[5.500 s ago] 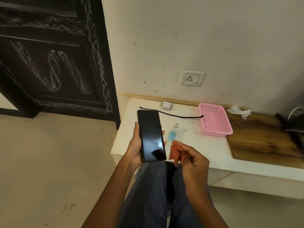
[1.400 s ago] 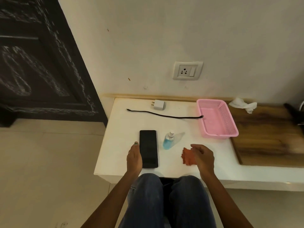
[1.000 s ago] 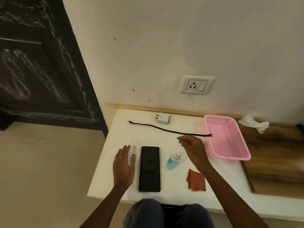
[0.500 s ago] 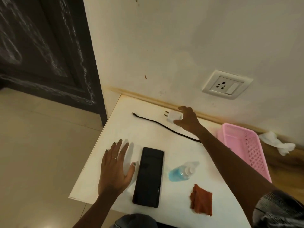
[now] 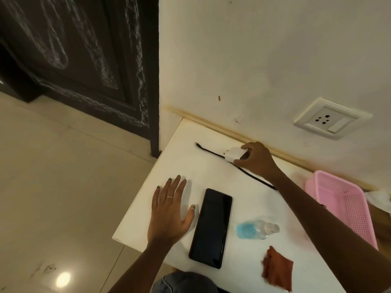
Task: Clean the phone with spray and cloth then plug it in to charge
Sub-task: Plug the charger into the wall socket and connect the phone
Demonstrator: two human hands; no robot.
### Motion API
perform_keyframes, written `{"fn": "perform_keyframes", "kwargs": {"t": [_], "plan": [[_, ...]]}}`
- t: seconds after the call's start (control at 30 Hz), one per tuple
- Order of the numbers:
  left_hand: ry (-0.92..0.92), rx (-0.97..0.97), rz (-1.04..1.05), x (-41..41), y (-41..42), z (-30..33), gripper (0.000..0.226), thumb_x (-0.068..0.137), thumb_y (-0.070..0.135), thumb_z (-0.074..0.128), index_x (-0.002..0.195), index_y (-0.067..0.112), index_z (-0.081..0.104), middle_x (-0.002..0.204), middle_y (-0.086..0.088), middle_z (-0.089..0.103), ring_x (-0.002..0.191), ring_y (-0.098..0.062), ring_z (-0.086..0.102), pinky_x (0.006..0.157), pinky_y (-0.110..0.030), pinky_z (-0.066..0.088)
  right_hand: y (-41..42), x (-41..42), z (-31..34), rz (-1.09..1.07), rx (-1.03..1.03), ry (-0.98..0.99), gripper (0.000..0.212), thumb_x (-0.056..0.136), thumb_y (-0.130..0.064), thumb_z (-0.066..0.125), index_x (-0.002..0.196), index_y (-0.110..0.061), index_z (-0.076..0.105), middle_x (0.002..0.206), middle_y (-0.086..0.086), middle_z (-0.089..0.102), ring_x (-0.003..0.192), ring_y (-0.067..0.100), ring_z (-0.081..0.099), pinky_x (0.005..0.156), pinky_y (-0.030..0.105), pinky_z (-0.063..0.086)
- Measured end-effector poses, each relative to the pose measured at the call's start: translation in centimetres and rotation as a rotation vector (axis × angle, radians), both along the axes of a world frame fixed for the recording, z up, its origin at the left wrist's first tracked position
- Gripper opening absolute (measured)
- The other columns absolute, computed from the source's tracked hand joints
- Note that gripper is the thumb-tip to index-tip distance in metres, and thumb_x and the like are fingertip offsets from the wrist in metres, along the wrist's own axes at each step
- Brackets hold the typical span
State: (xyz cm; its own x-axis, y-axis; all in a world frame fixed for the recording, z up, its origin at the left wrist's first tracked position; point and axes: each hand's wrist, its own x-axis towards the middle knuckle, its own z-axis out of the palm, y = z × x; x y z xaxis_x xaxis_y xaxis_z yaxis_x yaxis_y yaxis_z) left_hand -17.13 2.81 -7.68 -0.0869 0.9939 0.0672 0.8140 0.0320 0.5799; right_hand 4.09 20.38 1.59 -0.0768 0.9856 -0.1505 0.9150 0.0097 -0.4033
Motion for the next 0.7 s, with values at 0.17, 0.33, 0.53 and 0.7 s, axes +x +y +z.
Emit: {"fn": "perform_keyframes", "kwargs": {"t": [0.17,0.33,0.53,0.7], "plan": [[-0.031,-0.030,0.028,0.1,0.1,0.1,0.075,0.084,0.064,0.043,0.147,0.026,0.028,0.155,0.002,0.028,0.143,-0.025,0.024,0.118,-0.050,0.013,-3.5,-4.8,3.6,0.221,-0.098,0.061,0.065,0.062,-0.029,0.083,0.119,-0.015,0.054,0.106,0.000,0.050,0.090,0.012,0.050,0.075,0.021,0.038],[-0.021,-0.027,0.031,0.2,-0.1,0.7,0.080,0.083,0.075,0.028,0.147,0.027,0.023,0.152,-0.001,0.036,0.138,-0.028,0.036,0.114,-0.050,0.012,-8.2,-9.6,5.0,0.375,-0.167,-0.009,0.068,0.063,-0.034,0.081,0.118,-0.023,0.042,0.099,-0.004,0.048,0.082,0.013,0.051,0.065,0.021,0.035],[-0.106,-0.054,0.067,0.1,-0.1,0.2,0.080,0.079,0.075,0.036,0.146,0.031,0.028,0.151,0.002,0.038,0.140,-0.024,0.032,0.115,-0.044,0.004,-12.1,-12.4,3.4,0.369,-0.113,-0.115,0.063,0.074,-0.035,0.074,0.124,-0.022,0.038,0.122,0.002,0.049,0.099,0.018,0.058,0.076,0.024,0.047],[-0.132,-0.108,0.145,-0.2,-0.2,-0.2,0.064,0.087,0.063,0.026,0.141,0.032,0.038,0.147,-0.001,0.044,0.136,-0.026,0.034,0.115,-0.043,0.014,-12.9,-12.4,2.2,0.295,-0.074,-0.017,0.064,0.074,-0.039,0.075,0.124,-0.023,0.040,0.125,0.000,0.049,0.104,0.015,0.057,0.079,0.021,0.050]]}}
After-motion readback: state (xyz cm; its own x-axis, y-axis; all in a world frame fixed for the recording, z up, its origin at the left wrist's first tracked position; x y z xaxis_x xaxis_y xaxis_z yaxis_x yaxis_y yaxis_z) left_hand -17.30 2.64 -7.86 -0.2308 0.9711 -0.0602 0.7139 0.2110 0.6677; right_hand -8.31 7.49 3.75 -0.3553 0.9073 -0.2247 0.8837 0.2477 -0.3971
